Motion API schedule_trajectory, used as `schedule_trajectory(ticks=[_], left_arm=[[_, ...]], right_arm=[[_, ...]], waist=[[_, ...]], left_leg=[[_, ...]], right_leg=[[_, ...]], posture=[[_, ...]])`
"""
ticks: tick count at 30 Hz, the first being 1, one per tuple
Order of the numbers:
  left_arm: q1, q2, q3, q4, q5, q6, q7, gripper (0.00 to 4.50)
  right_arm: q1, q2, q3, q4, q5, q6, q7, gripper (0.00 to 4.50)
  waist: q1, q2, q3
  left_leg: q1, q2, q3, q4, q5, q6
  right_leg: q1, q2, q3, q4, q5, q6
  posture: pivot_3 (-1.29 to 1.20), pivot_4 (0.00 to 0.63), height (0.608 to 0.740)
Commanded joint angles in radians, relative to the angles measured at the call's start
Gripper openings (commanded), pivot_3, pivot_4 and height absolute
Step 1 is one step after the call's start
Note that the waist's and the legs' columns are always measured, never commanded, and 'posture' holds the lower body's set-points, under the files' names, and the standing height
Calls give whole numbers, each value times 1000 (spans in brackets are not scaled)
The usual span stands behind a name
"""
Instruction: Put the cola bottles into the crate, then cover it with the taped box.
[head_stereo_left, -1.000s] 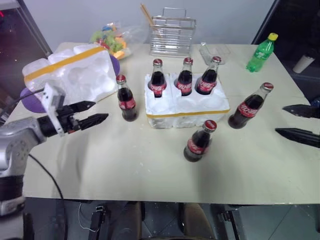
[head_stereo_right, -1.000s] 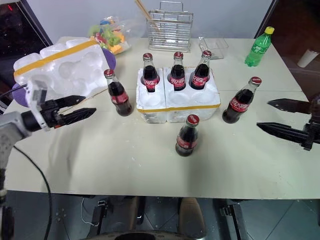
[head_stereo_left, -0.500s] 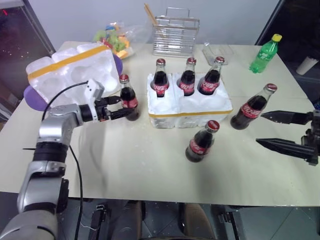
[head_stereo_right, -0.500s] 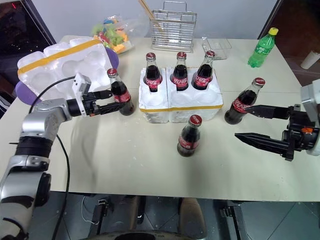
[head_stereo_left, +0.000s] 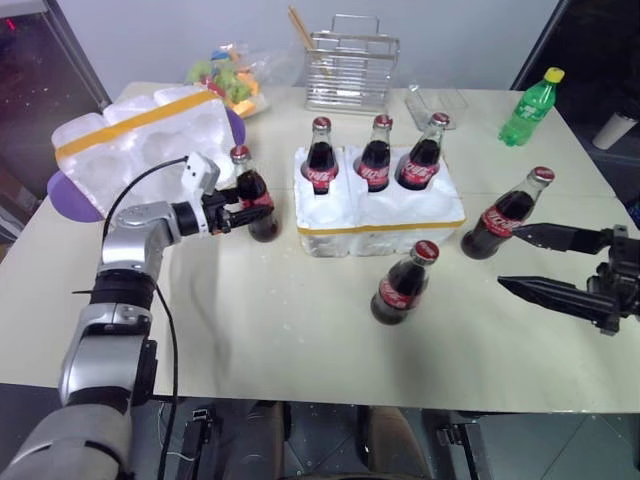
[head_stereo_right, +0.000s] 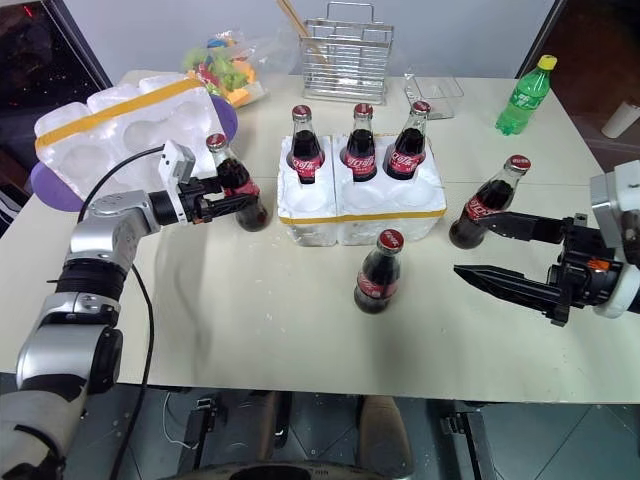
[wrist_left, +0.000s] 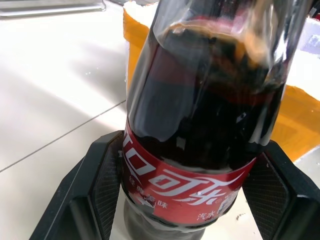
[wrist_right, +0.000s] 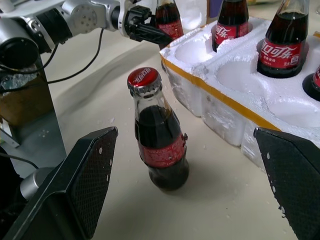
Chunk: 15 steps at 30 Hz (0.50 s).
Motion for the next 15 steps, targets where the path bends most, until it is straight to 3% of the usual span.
schedule_trajectory(ticks=[1, 6, 10, 15], left_arm=[[12, 106, 4, -185, -83, 169, -154, 2812], [-25, 199, 3, -368, -210, 420, -294, 2812], [-183, 108, 33, -325, -259, 473, -234, 2812], [-338, -50, 5, -121, -168, 301, -152, 2812]], right_arm=[[-1, 3, -38, -22, 31, -2, -25, 4500], [13, 9, -42, -30, 38, -1, -50, 4500], [41, 27, -54, -51, 47, -2, -76, 4500], [65, 49, -67, -80, 72, 0, -125, 4500]], waist=[[-11, 0, 0], [-10, 0, 1], [13, -1, 1], [10, -2, 1]], left_leg=[[-1, 0, 0, 0, 0, 0], [-1, 0, -1, 0, 0, 0], [-2, 0, -1, 3, 0, 0], [-1, -1, -2, 4, 0, 0]], right_leg=[[-1, 0, 0, 1, 0, 0], [-2, 0, 0, 2, 0, 0], [0, 0, -1, 1, 0, 0], [2, 0, -1, 0, 0, 0]], posture=[[0, 150, 739], [0, 150, 739], [0, 150, 739], [0, 150, 739]])
